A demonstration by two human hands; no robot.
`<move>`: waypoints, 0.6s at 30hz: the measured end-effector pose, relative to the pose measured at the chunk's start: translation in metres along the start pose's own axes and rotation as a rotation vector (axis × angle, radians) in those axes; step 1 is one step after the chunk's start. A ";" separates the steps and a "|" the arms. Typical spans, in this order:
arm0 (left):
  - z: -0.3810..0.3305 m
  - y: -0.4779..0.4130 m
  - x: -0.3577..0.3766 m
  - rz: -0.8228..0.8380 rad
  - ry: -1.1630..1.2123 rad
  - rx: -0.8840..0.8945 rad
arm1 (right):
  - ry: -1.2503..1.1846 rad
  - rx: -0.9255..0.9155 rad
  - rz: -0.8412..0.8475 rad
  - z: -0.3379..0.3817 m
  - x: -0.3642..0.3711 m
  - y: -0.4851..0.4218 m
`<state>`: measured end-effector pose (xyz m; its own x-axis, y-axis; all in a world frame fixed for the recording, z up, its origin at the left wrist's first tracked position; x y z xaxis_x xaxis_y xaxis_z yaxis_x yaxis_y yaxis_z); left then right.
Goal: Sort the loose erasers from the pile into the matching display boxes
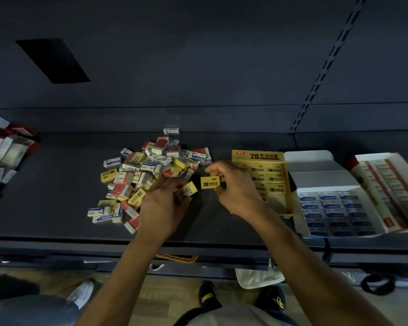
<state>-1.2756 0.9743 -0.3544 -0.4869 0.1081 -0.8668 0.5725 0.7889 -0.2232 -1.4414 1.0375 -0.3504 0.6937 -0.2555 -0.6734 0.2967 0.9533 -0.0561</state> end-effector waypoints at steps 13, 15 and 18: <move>-0.067 -0.015 0.034 0.064 0.192 0.063 | 0.233 0.101 0.012 -0.047 -0.084 0.034; -0.074 -0.017 0.040 0.094 0.218 0.063 | 0.297 0.105 0.038 -0.051 -0.095 0.038; -0.085 -0.021 0.045 0.132 0.235 0.060 | 0.398 0.114 0.081 -0.056 -0.104 0.044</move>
<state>-1.3656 1.0145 -0.3511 -0.5410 0.3502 -0.7646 0.6758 0.7222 -0.1474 -1.5376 1.1154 -0.3241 0.4166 -0.0774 -0.9058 0.3382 0.9381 0.0754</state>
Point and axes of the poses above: each hand's wrist, its own y-axis away from the middle knuckle, its own x-axis out of the palm, z = x × y, the point moved 1 cm from there along -y, towards the middle knuckle, and after that the axes turned 2 degrees about -x, right-handed, at the moved point
